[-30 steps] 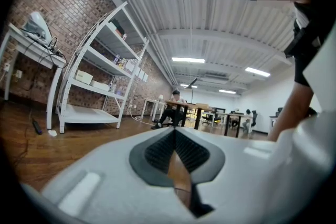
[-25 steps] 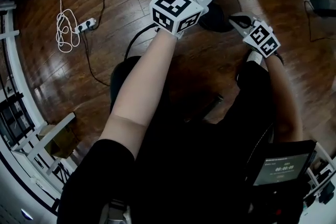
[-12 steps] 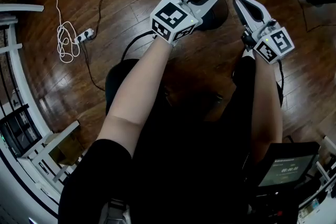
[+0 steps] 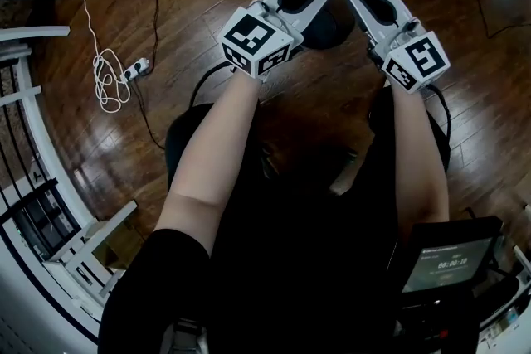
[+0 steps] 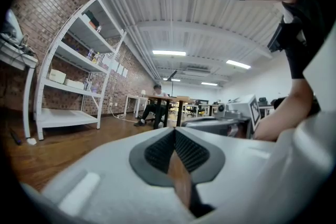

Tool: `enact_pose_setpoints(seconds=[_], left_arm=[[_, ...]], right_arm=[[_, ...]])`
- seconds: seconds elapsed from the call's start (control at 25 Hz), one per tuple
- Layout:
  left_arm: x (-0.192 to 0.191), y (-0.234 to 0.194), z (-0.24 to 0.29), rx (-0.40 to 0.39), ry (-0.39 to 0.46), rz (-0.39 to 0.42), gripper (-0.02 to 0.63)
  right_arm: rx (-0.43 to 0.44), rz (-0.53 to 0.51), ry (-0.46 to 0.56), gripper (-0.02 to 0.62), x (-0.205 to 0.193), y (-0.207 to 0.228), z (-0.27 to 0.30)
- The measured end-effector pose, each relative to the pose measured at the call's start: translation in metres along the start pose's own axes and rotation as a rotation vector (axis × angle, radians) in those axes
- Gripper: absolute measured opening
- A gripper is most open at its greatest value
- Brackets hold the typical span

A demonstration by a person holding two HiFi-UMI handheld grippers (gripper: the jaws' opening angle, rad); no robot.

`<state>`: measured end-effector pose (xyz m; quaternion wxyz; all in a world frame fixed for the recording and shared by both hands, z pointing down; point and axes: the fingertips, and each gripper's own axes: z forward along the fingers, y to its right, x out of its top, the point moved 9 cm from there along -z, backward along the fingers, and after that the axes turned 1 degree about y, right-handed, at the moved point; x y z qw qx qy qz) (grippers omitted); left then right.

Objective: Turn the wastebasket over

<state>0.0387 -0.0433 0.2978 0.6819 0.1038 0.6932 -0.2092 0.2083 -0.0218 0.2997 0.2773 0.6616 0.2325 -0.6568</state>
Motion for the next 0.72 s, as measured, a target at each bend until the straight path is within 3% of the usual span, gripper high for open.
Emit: enact_pose_setpoints(seconds=[0.72], left_arm=[[-0.0008, -0.0069, -0.0039, 0.017, 0.003, -0.013, 0.002]], right_arm=[[-0.013, 0.011, -0.004, 0.009, -0.0036, -0.0007, 0.0051]])
